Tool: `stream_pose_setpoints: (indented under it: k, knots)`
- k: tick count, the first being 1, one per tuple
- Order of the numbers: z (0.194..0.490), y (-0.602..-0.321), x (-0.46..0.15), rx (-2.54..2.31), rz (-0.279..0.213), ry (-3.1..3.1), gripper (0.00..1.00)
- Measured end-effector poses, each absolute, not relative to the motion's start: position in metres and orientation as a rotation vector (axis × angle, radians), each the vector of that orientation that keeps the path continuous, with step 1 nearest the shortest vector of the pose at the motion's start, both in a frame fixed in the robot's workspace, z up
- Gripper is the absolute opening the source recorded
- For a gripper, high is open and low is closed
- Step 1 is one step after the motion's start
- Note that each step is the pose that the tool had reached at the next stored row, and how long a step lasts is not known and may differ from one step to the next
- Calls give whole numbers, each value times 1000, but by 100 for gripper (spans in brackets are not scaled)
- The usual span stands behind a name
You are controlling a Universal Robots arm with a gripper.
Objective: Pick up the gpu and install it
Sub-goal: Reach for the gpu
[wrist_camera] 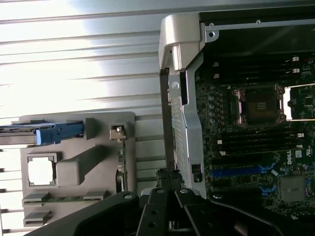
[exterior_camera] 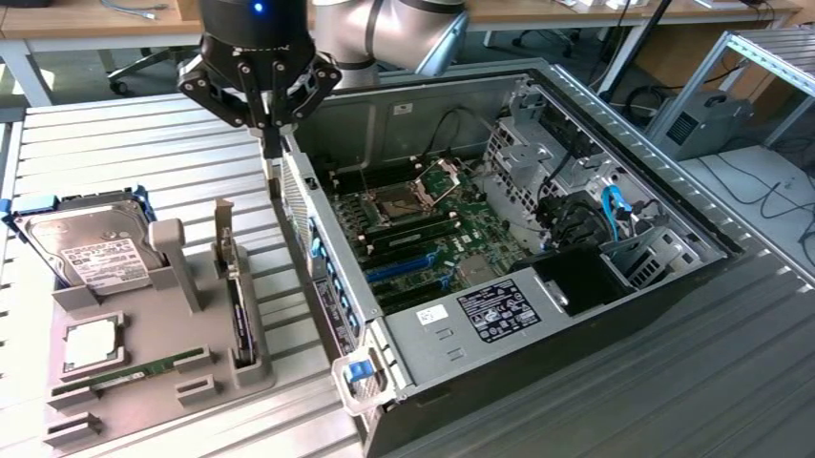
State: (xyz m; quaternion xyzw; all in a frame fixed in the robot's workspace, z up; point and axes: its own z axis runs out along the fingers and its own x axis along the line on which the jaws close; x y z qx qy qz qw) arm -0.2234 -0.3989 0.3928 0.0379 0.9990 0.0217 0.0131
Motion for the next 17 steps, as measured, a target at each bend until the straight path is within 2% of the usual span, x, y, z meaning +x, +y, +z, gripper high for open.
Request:
stream_pose_setpoints:
  k: [17]
  knots:
    - [393, -399, -233, 118, 68, 3112, 11]
